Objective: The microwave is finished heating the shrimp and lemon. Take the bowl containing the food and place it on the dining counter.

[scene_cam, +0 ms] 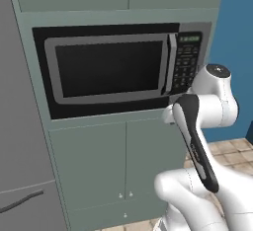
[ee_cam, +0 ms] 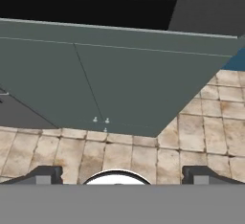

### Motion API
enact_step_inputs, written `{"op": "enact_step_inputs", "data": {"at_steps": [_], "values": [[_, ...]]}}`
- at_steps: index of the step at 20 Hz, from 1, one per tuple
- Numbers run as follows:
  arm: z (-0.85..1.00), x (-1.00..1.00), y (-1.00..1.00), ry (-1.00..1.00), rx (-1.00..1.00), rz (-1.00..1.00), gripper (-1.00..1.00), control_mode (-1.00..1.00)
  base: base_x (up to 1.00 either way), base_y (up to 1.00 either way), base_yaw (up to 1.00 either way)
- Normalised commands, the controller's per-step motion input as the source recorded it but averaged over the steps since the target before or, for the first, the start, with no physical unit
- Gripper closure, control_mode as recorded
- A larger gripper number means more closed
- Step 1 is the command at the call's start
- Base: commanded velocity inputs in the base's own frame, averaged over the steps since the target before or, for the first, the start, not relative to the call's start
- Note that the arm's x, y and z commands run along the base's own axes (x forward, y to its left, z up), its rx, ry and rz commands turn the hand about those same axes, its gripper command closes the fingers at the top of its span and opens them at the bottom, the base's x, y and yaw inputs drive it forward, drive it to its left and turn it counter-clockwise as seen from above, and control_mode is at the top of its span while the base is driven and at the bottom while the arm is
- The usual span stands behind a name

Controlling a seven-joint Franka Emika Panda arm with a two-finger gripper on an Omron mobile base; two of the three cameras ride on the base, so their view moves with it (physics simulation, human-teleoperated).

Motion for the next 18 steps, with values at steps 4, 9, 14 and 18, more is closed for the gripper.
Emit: {"op": "enact_step_inputs", "data": {"at_steps": [4,9,14,18], "values": [[0.00,0.00,0.00,0.00,0.00,0.00,-1.00,1.00,-0.44,-0.22,0.00],[0.00,0.00,0.00,0.00,0.00,0.00,-1.00,1.00,-0.40,-0.13,0.00],[0.00,-0.05,-0.02,0.00,0.00,0.00,-1.00,-1.00,-0.16,-0.05,0.00],[0.00,0.00,0.00,0.00,0.00,0.00,-1.00,-1.00,0.00,0.00,0.00]]}}
